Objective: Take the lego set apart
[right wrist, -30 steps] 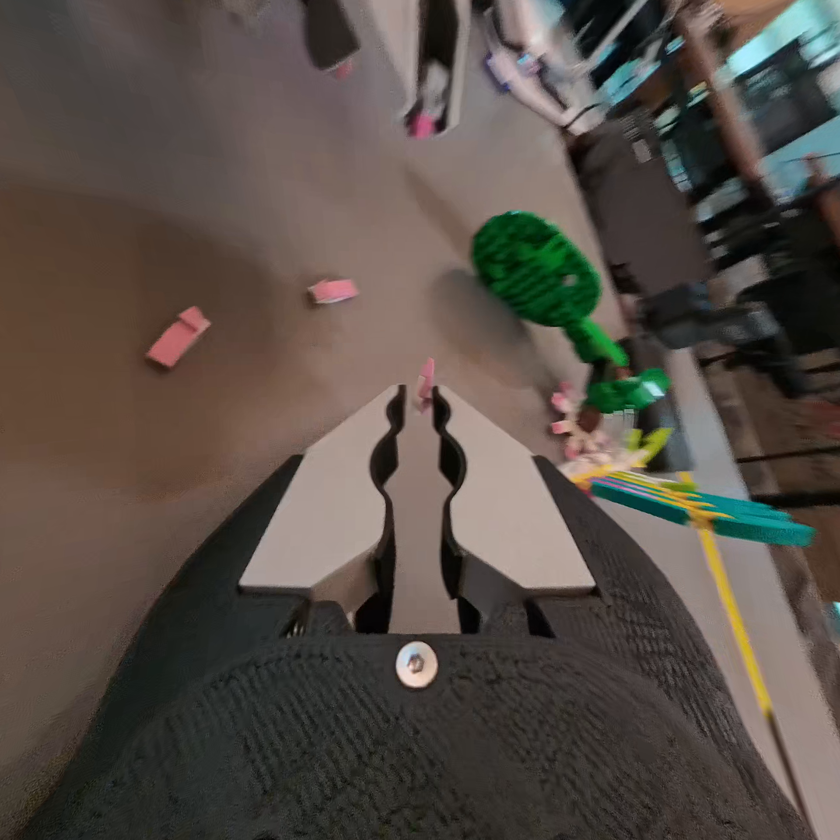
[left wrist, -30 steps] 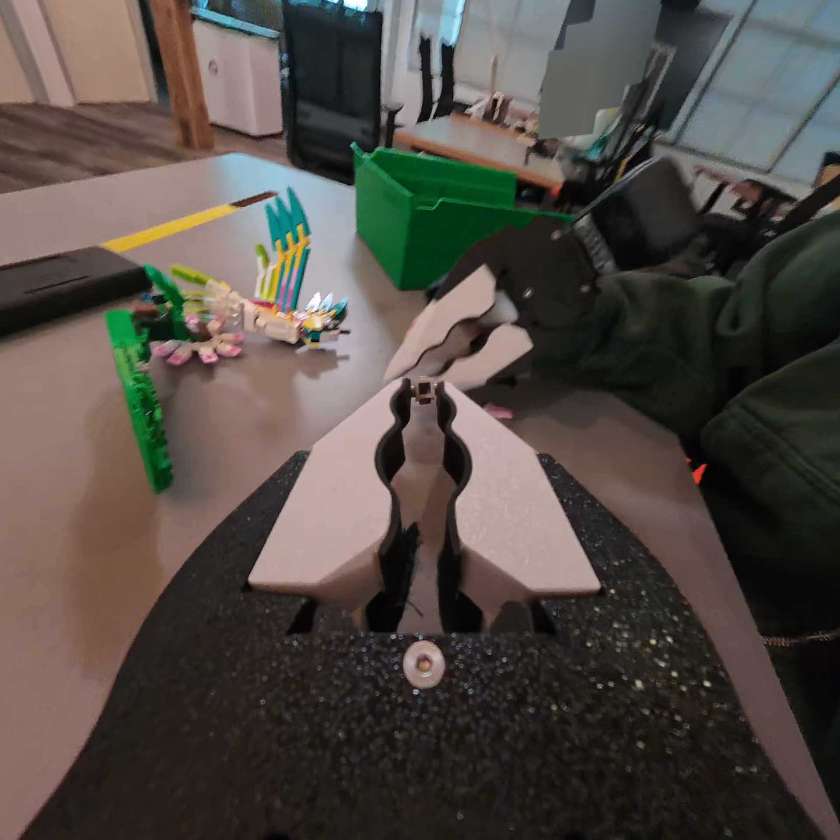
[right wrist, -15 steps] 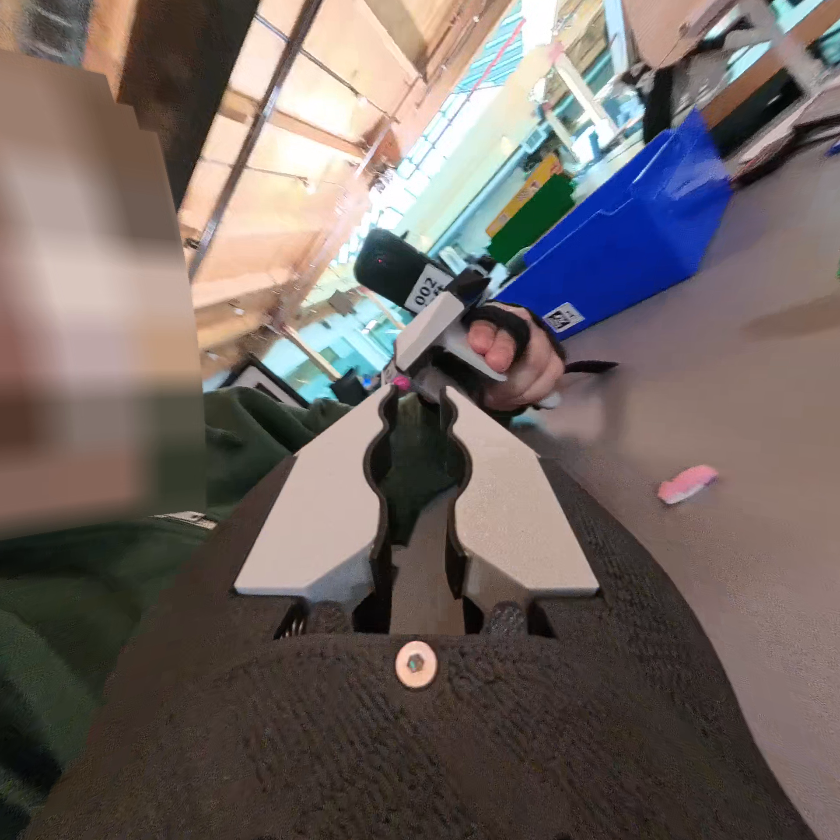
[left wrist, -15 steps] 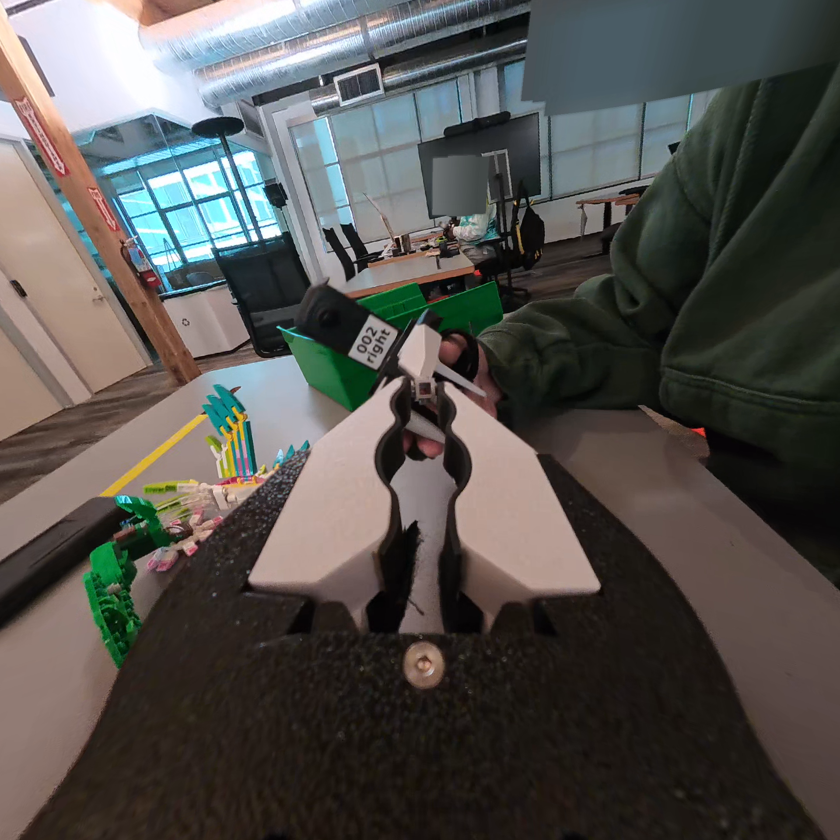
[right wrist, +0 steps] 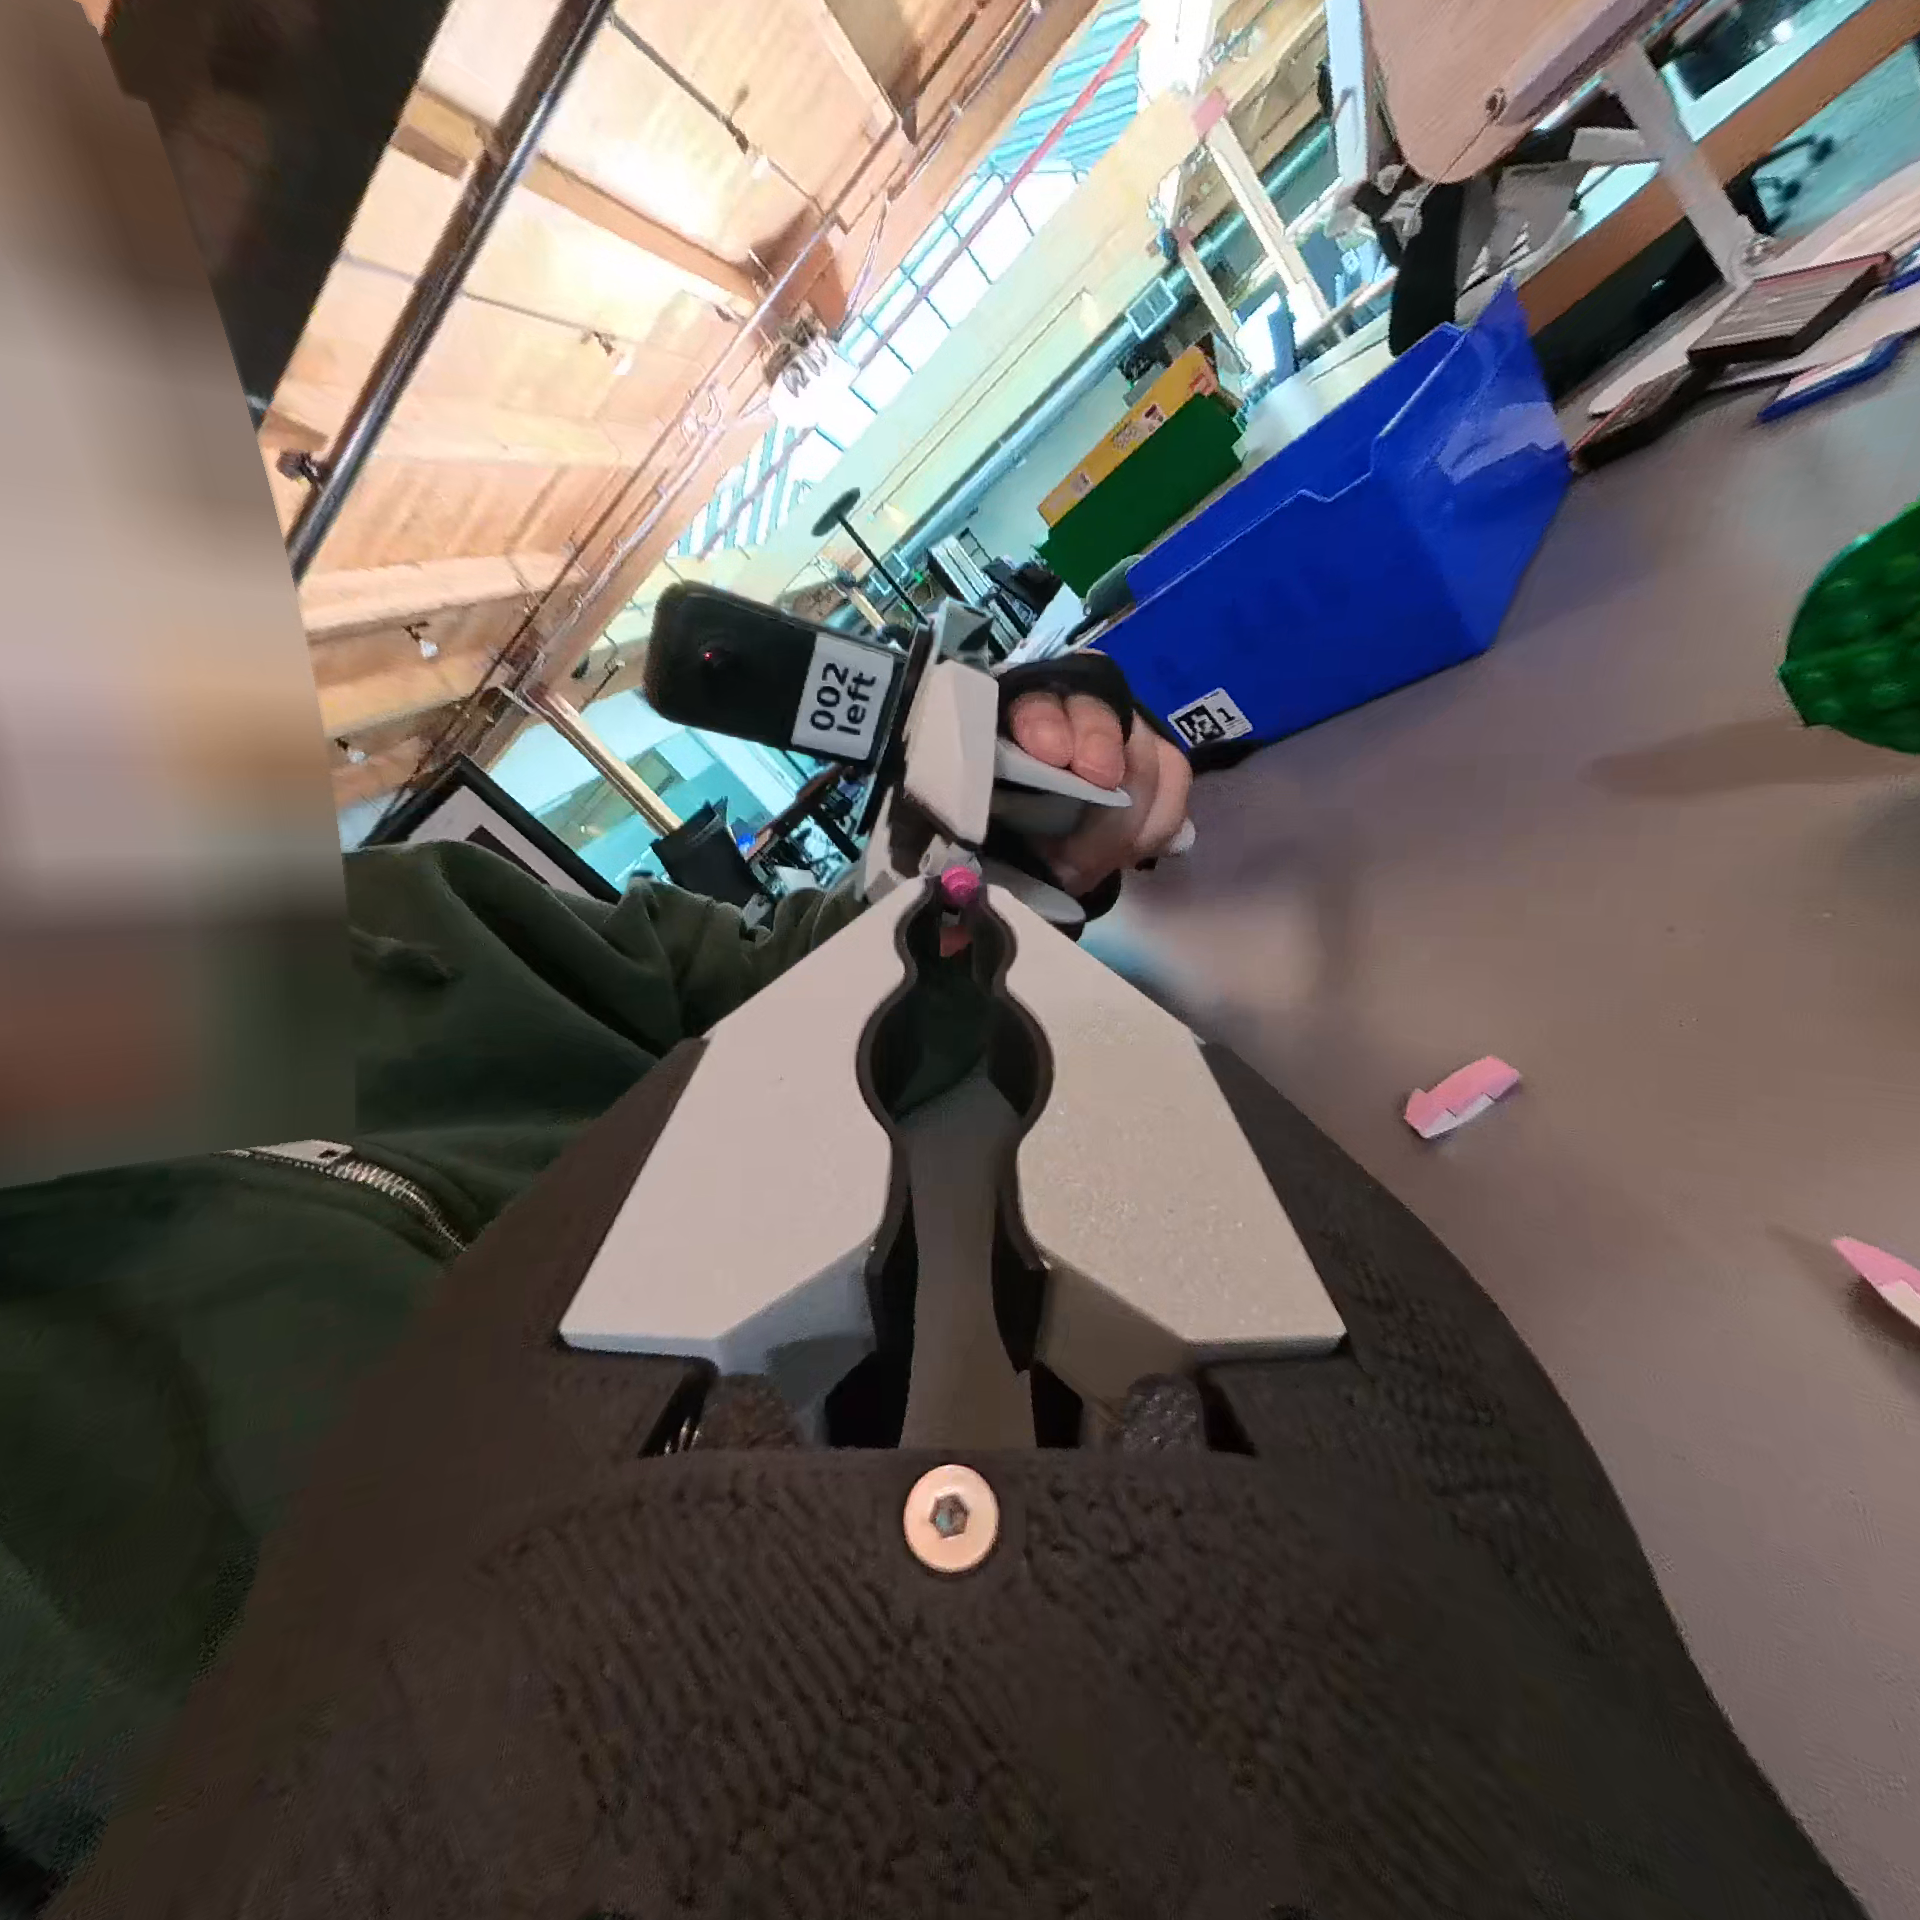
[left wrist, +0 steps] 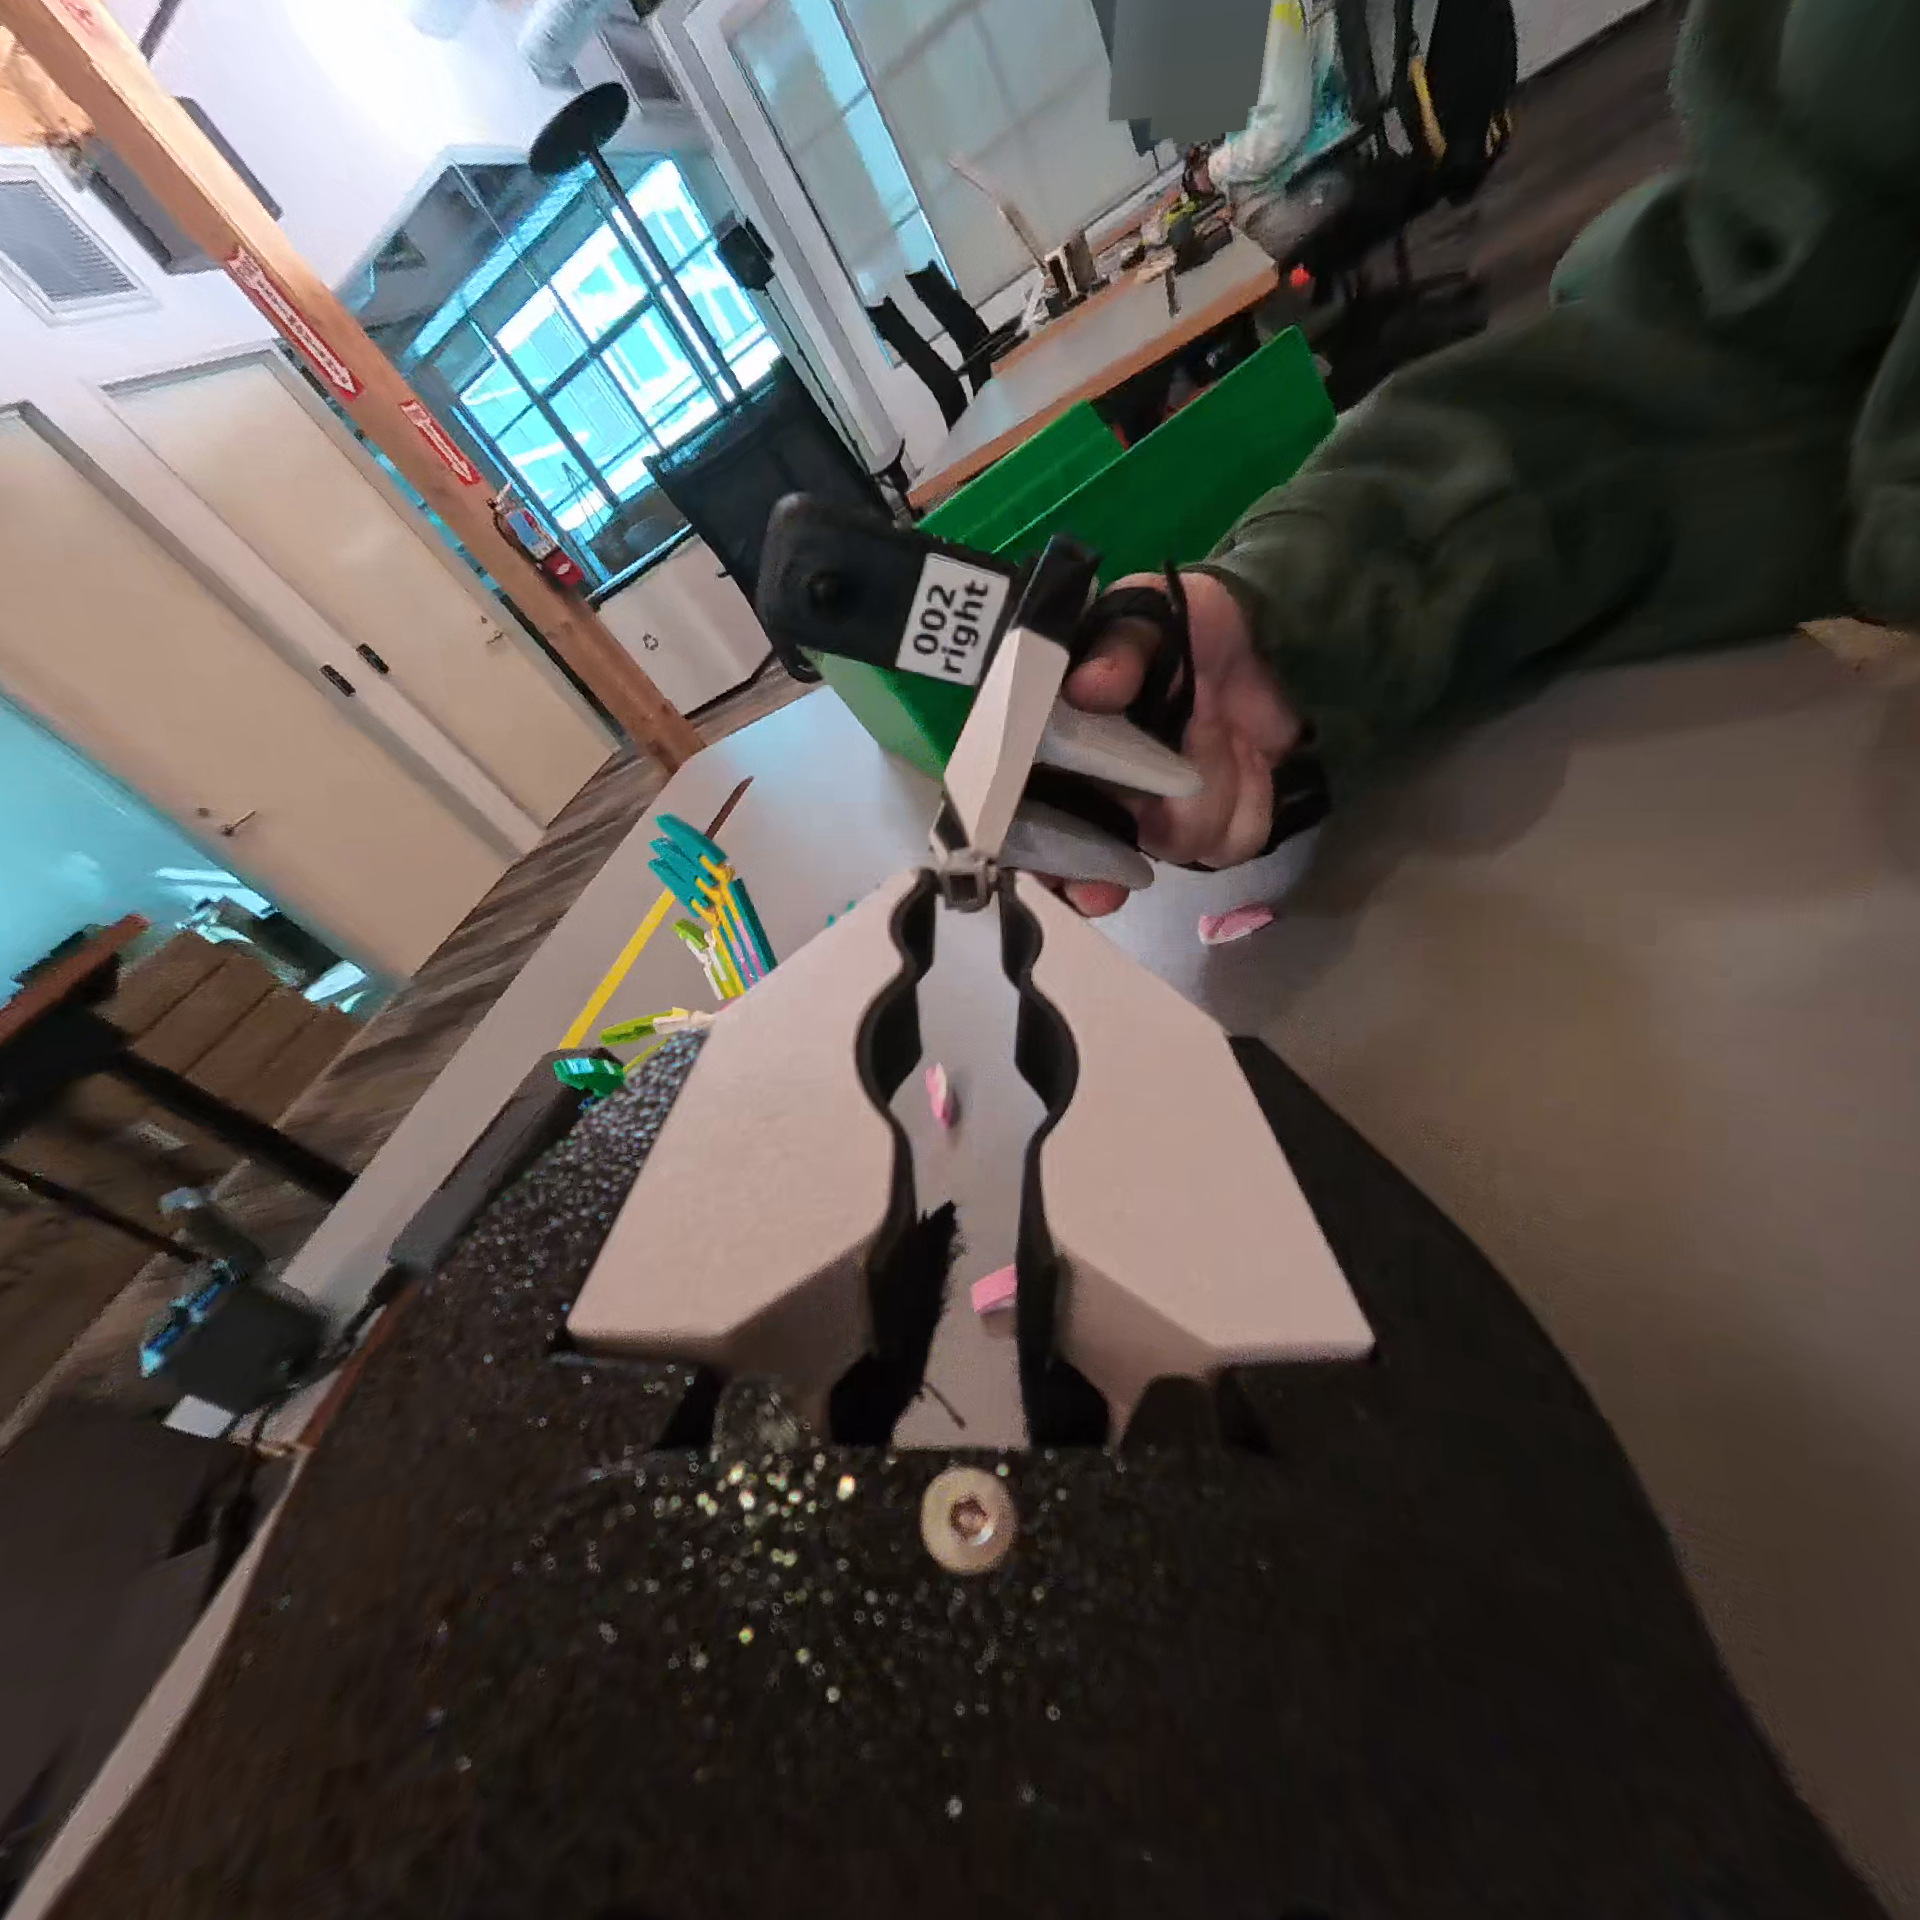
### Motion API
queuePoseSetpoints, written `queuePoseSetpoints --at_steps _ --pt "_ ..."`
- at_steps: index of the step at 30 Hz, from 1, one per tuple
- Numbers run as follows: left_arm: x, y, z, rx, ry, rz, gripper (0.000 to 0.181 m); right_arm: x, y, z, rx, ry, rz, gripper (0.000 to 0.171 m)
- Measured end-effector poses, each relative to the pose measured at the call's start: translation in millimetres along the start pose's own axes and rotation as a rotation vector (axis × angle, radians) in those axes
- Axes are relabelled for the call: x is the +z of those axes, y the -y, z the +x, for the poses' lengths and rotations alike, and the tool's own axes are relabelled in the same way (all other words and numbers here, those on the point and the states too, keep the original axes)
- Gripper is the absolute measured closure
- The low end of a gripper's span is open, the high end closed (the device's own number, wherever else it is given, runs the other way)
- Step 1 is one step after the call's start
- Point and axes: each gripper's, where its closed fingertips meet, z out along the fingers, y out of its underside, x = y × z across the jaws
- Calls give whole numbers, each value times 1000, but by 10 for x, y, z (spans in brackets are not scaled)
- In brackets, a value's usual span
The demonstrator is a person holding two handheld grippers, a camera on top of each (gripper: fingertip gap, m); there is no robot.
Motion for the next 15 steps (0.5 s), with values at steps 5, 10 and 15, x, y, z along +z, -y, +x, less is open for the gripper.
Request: queuePoseSetpoints --at_steps 5,10,15 --pt "-18 27 45 28 -14 44 166 -6 -31 2 -39 -17 -36 169" --pt "-28 11 76 19 -44 35 161 -60 -50 103 -117 -99 -80 169" --pt "21 -92 72 59 -21 -33 166 -34 -136 115 -222 -149 -156 169"
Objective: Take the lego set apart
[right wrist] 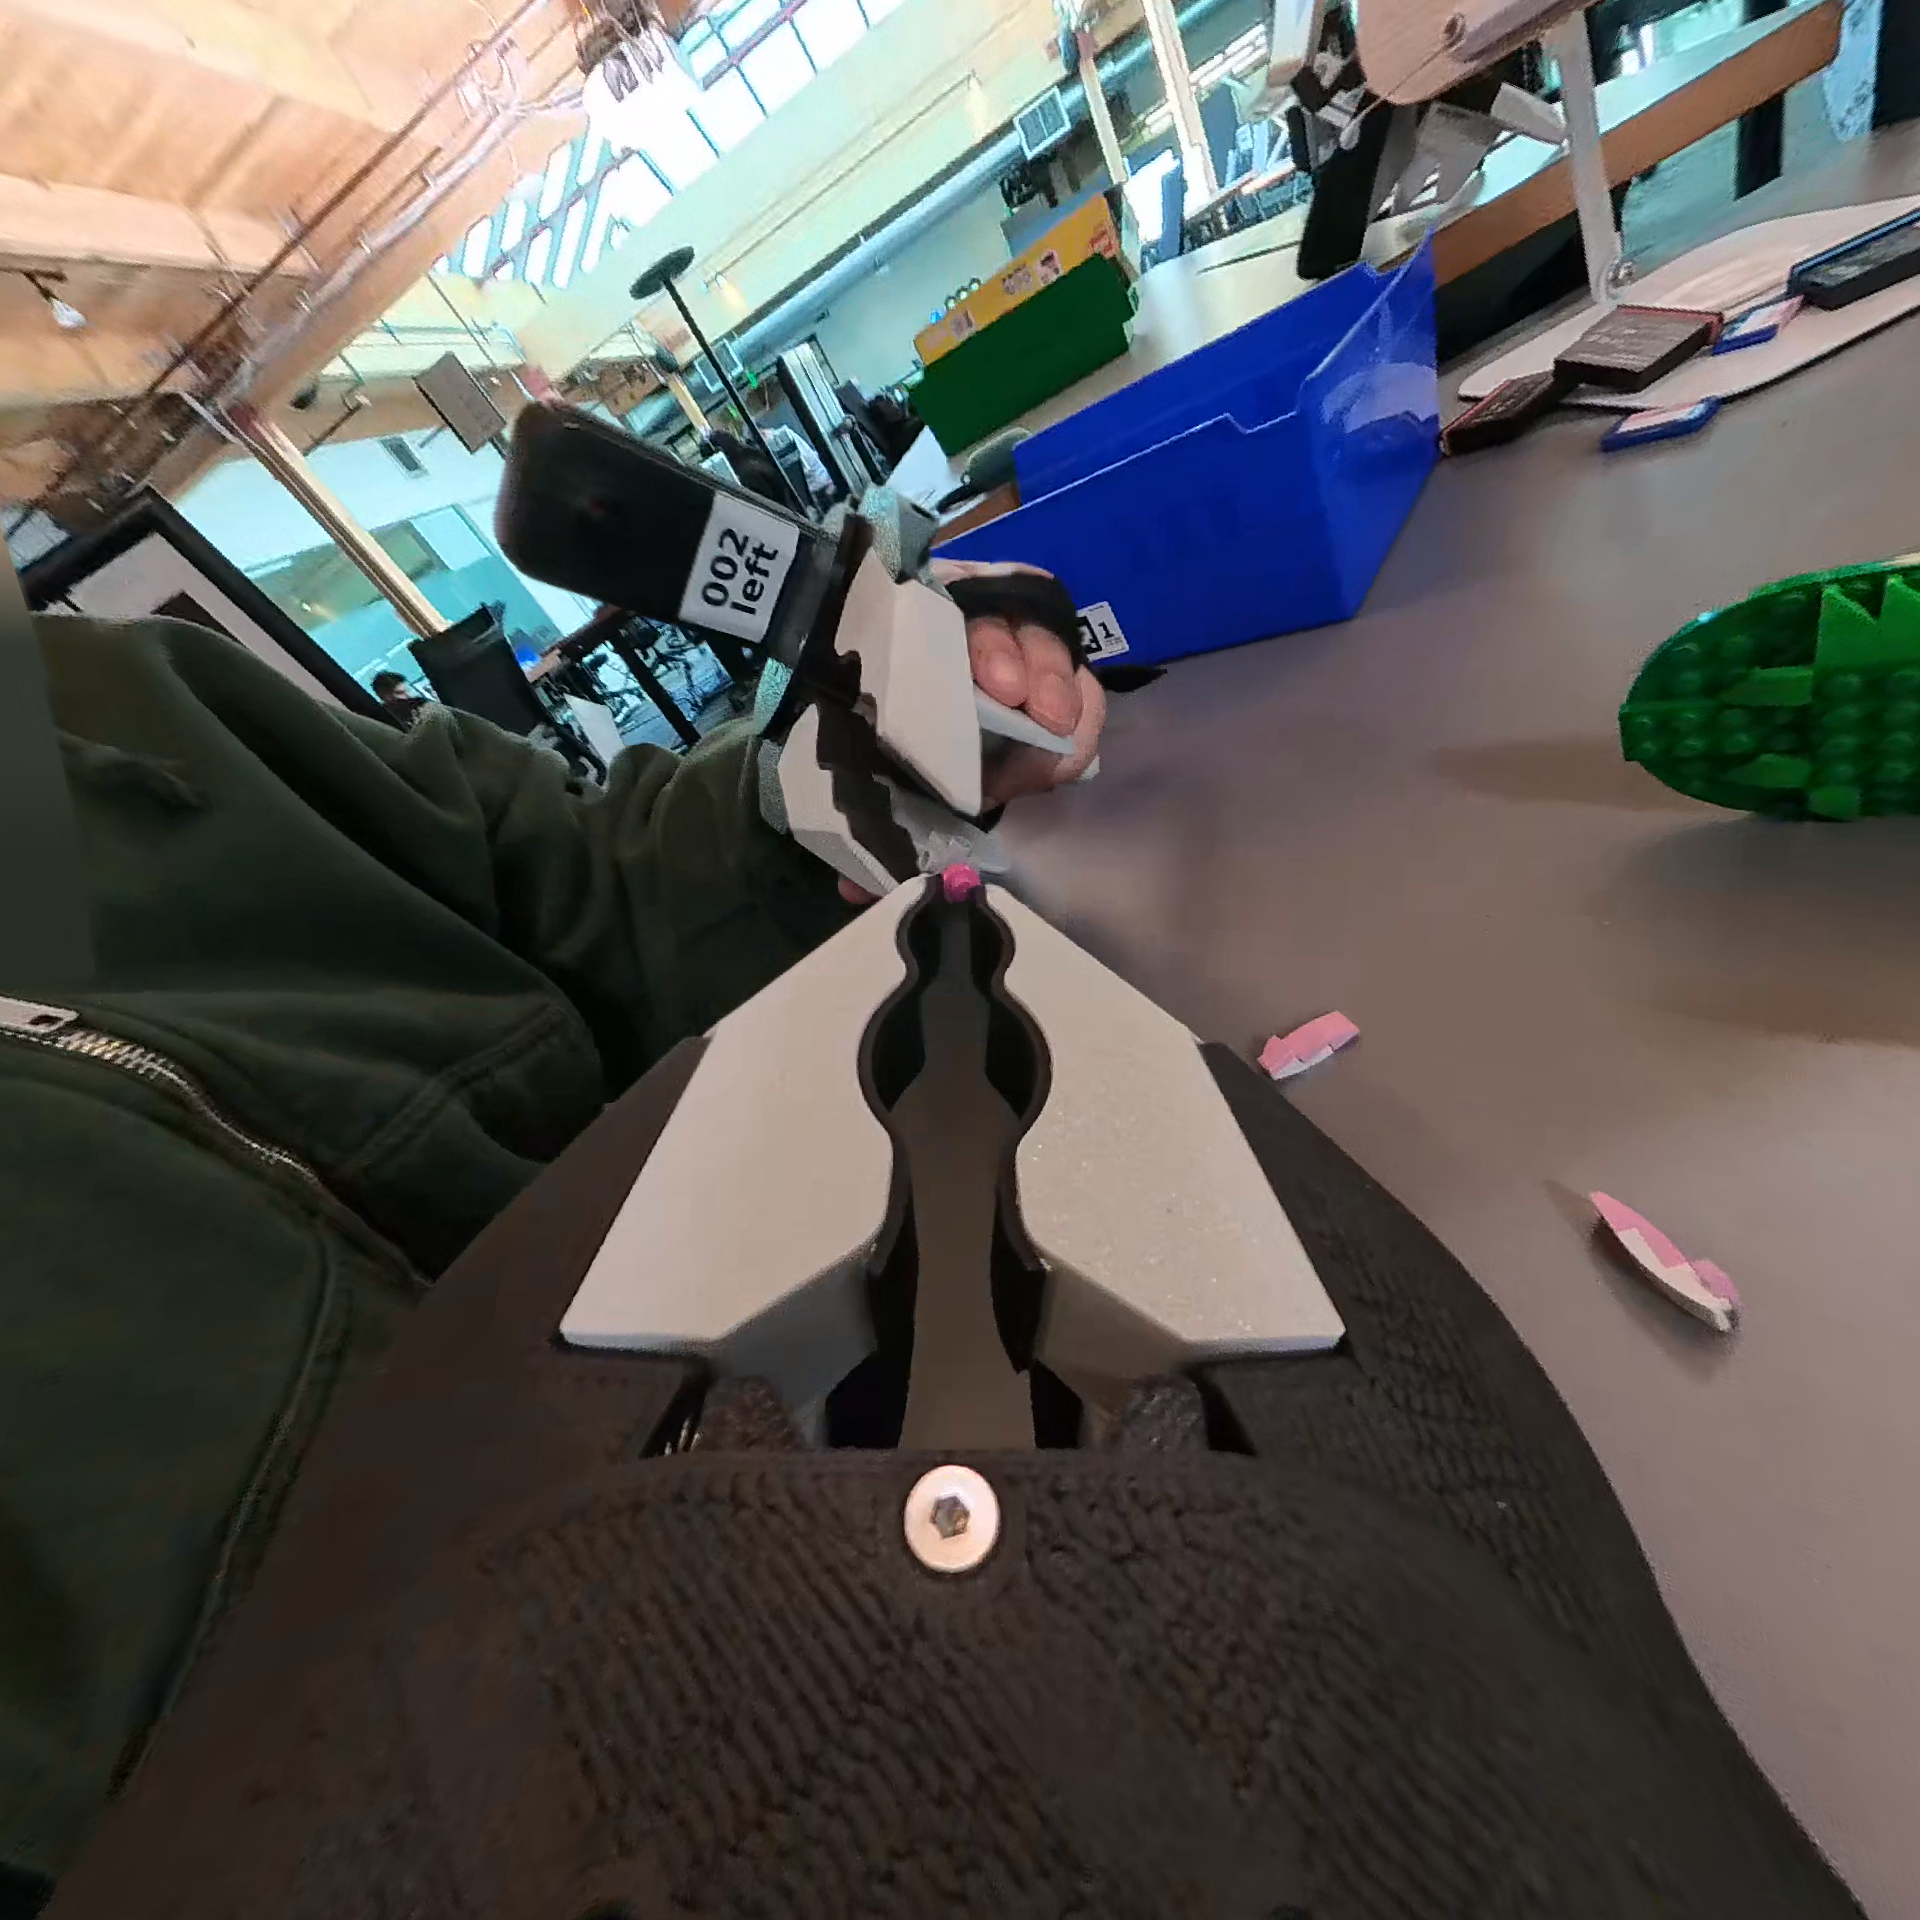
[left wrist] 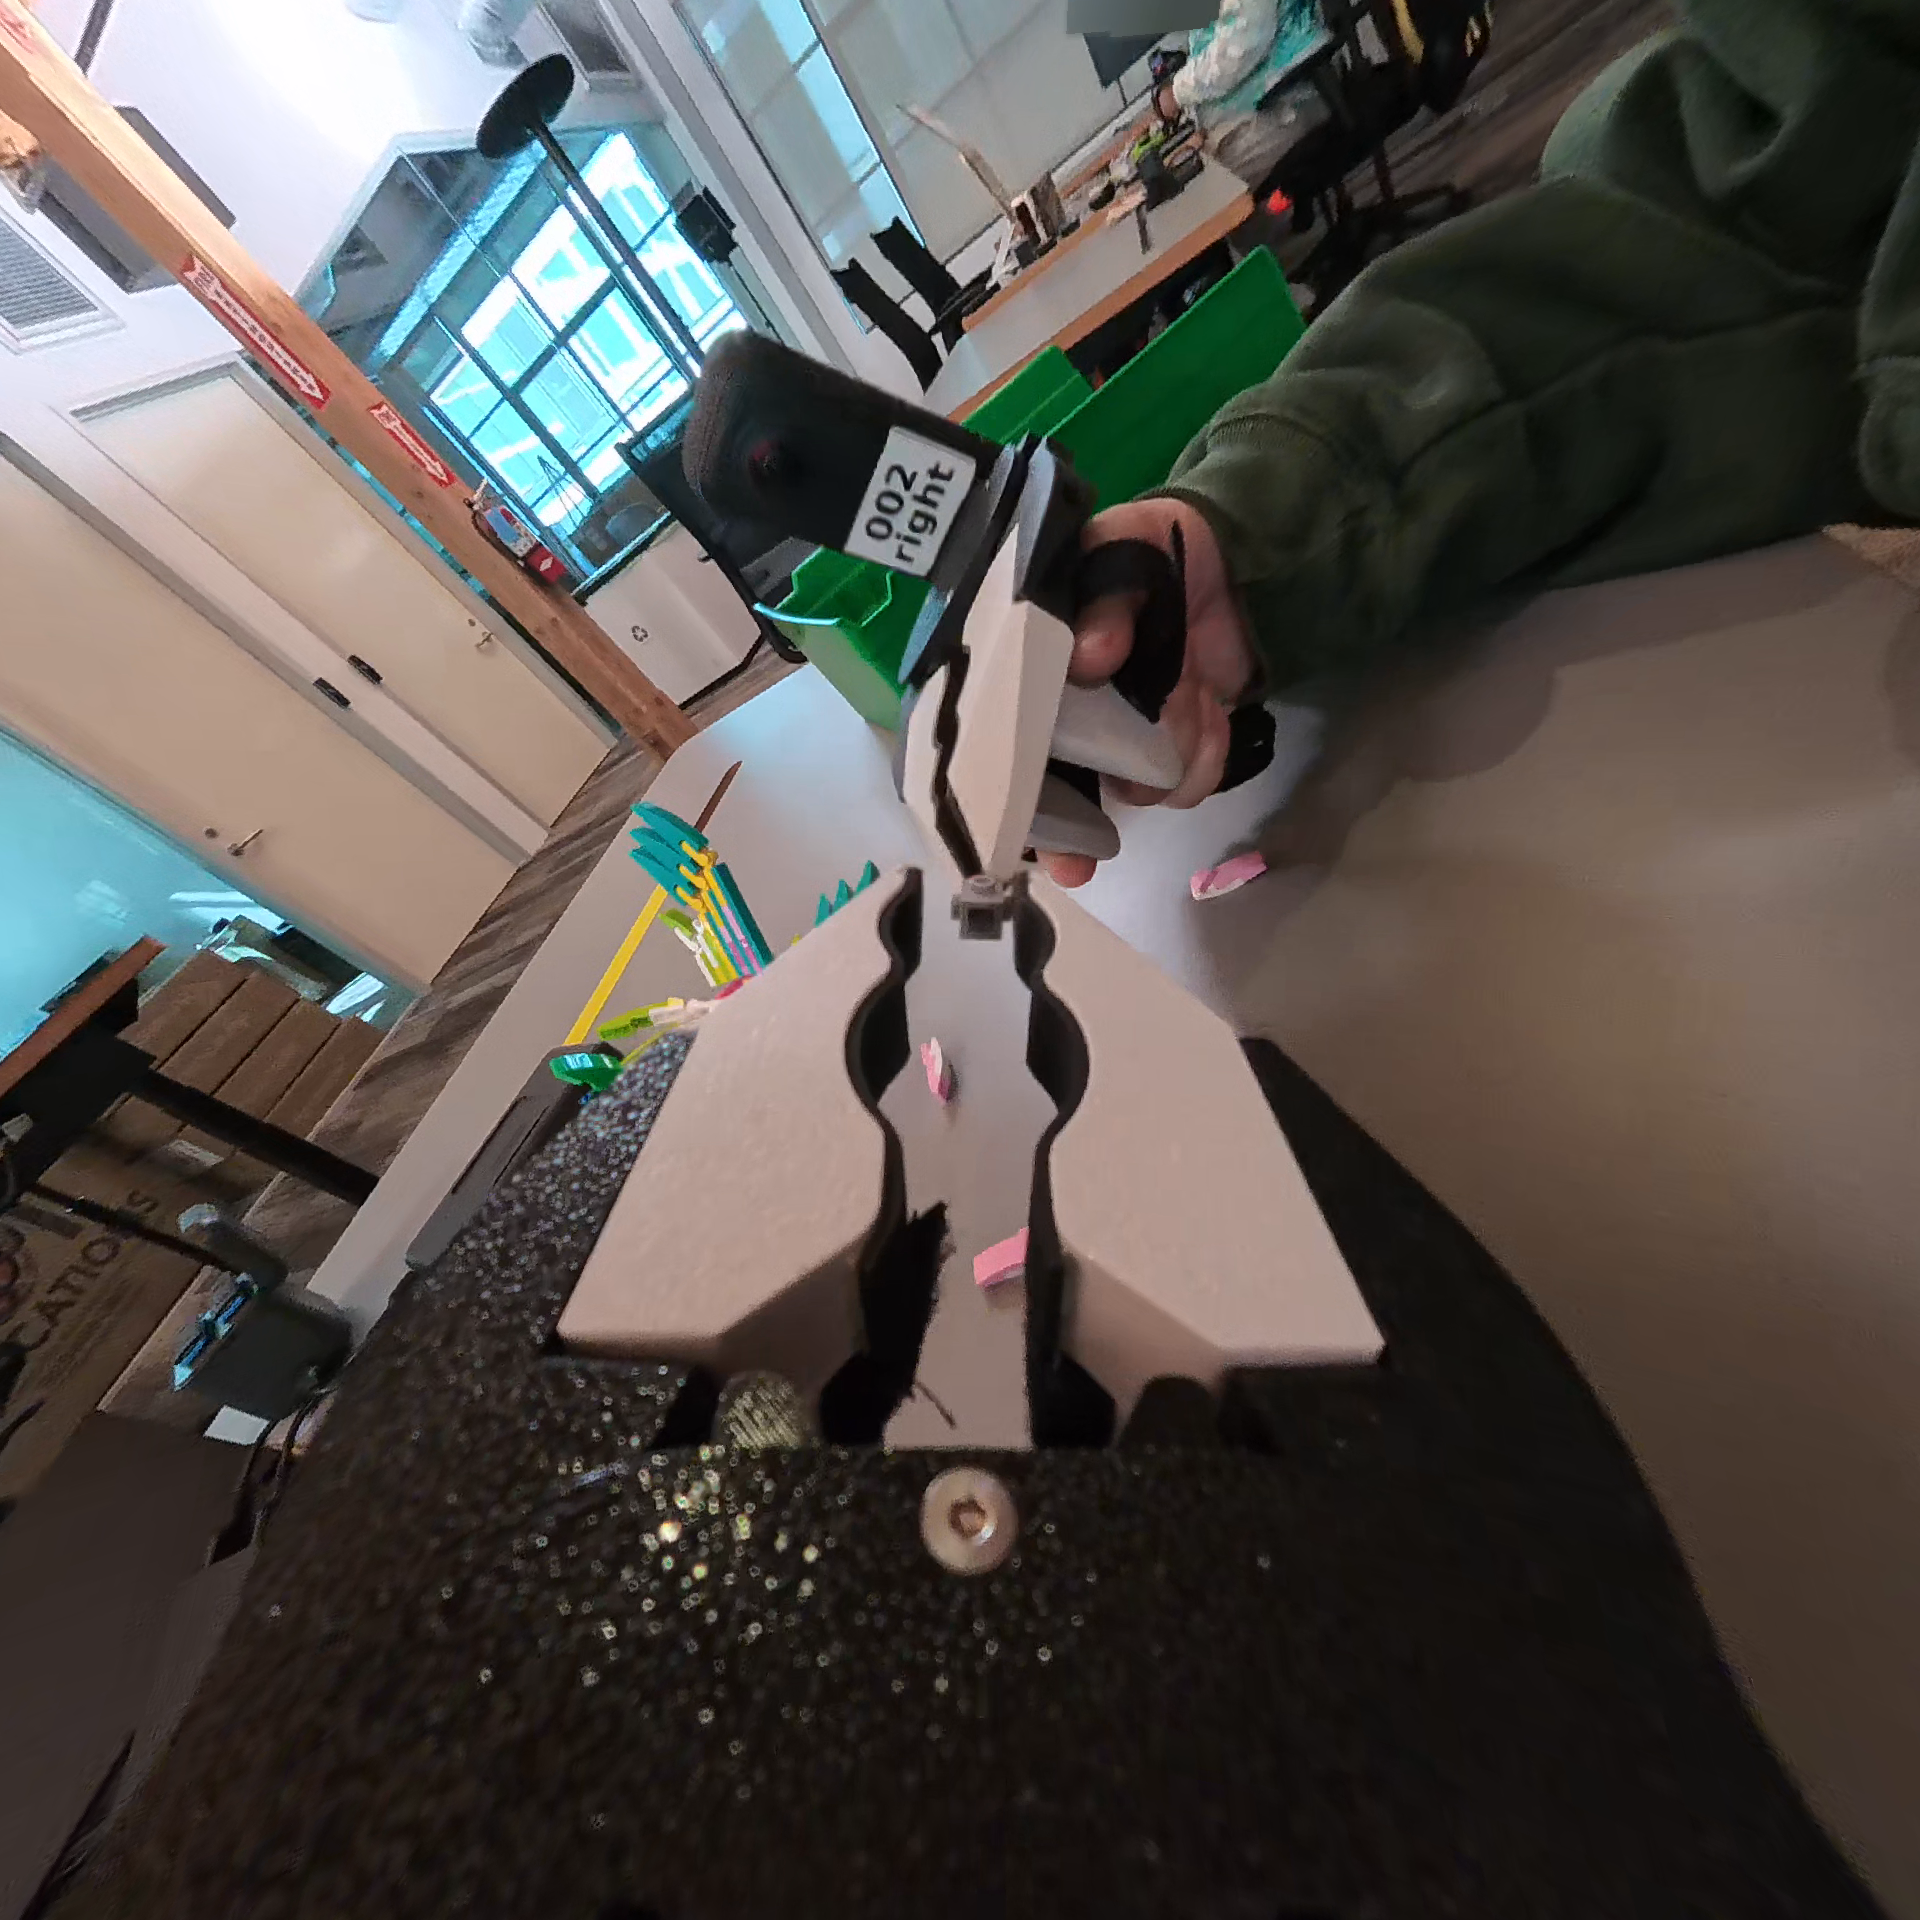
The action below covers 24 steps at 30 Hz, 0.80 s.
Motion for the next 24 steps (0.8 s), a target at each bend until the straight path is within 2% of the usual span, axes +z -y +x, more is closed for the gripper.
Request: queuePoseSetpoints --at_steps 2,10,14,20,24 --pt "8 -12 11 -5 -9 -6 171 -2 2 15 -2 -10 2 169" --pt "16 -28 -21 13 24 -30 170 -34 23 33 27 6 22 169" --pt "19 -56 5 -42 -6 -34 168 -31 14 17 22 12 12 168" --pt "6 -54 39 7 -32 -50 172 -11 -8 -15 40 41 5 169" --pt "-13 29 -5 13 -13 -17 173 -12 68 -71 154 117 77 164"
